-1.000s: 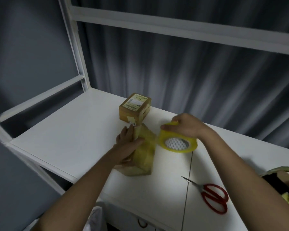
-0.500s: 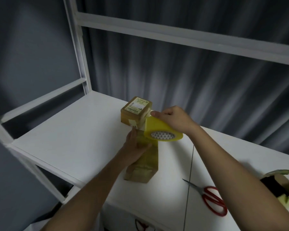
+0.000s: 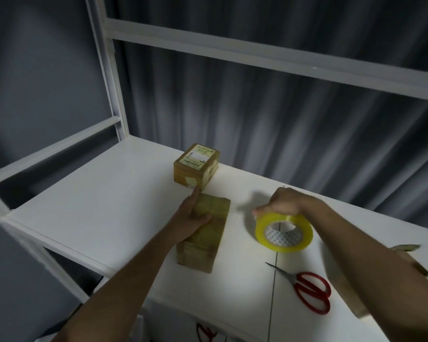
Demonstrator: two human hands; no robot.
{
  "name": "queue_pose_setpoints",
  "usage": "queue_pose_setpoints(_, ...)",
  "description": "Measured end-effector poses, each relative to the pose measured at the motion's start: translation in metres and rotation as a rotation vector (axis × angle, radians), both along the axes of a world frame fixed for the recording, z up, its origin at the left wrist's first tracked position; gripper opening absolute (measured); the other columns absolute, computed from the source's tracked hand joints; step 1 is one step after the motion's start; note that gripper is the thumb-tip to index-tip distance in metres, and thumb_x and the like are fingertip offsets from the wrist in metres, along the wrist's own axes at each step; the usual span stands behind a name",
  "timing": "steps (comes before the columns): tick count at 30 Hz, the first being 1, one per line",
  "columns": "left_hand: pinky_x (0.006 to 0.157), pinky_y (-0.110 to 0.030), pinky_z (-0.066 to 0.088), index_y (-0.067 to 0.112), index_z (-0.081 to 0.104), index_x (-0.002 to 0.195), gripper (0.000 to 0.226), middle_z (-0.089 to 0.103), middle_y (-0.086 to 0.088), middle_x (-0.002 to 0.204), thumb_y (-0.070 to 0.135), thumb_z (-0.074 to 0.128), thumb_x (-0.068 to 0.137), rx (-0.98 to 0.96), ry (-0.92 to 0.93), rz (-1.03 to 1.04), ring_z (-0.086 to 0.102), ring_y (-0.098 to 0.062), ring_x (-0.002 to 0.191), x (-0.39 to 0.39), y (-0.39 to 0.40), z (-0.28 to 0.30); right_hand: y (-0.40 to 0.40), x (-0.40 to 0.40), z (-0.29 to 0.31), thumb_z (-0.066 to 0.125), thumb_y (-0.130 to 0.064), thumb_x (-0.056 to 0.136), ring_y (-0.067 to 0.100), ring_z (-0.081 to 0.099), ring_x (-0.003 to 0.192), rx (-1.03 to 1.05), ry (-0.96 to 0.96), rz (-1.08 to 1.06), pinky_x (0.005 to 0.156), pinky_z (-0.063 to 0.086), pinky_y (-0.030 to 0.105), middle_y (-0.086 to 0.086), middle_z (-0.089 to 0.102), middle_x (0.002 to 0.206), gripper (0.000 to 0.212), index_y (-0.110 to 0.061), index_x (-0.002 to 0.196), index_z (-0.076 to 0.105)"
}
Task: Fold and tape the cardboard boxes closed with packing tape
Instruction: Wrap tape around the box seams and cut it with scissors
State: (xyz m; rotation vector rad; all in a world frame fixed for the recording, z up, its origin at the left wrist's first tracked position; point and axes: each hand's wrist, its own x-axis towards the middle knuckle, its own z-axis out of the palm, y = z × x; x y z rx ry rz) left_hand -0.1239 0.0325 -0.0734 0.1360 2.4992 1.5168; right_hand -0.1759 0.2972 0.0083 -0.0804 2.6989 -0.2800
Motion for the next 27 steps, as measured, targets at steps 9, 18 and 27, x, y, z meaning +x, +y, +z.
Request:
queue_pose_setpoints(9,0.116,-0.055,-0.001,0.026,-0.008,0.15,0.063,-0.019,-0.001,0.157,0.048,0.022,0.099,-0.759,0.103,-0.148,-0.015,-0.027,0.144,-0.007,0.011,0.016,-0.017,0.007,-0.035,0.052,-0.087,0.062,0.024,0.058,0.099,0.164,0.07,0.032,0.076,0.041,0.03,0.002,0.063,0.112,0.083,-0.018,0.107,0.063)
queue_pose_setpoints(18,0.114,-0.057,0.016,0.022,-0.024,0.146,0.135,-0.022,-0.008,0.156,0.083,0.058,0.056,-0.537,-0.145,0.056,-0.005,-0.037,0.144,-0.003,0.034,0.02,0.028,0.012,-0.039,0.066,-0.064,0.074,0.019,0.062,0.105,-0.299,0.017,-0.132,0.088,0.046,0.028,-0.004,0.067,0.107,0.05,-0.022,0.101,0.07)
queue_pose_setpoints(27,0.102,-0.047,0.04,0.016,0.036,0.139,0.096,0.047,-0.011,0.138,0.083,0.045,0.07,-0.262,-0.4,0.132,0.049,-0.031,0.12,-0.041,0.008,0.018,0.036,0.018,-0.044,0.074,-0.055,0.073,0.015,0.07,0.08,-0.485,-0.011,-0.174,0.082,0.053,0.03,-0.001,0.074,0.082,0.042,-0.015,0.086,0.074)
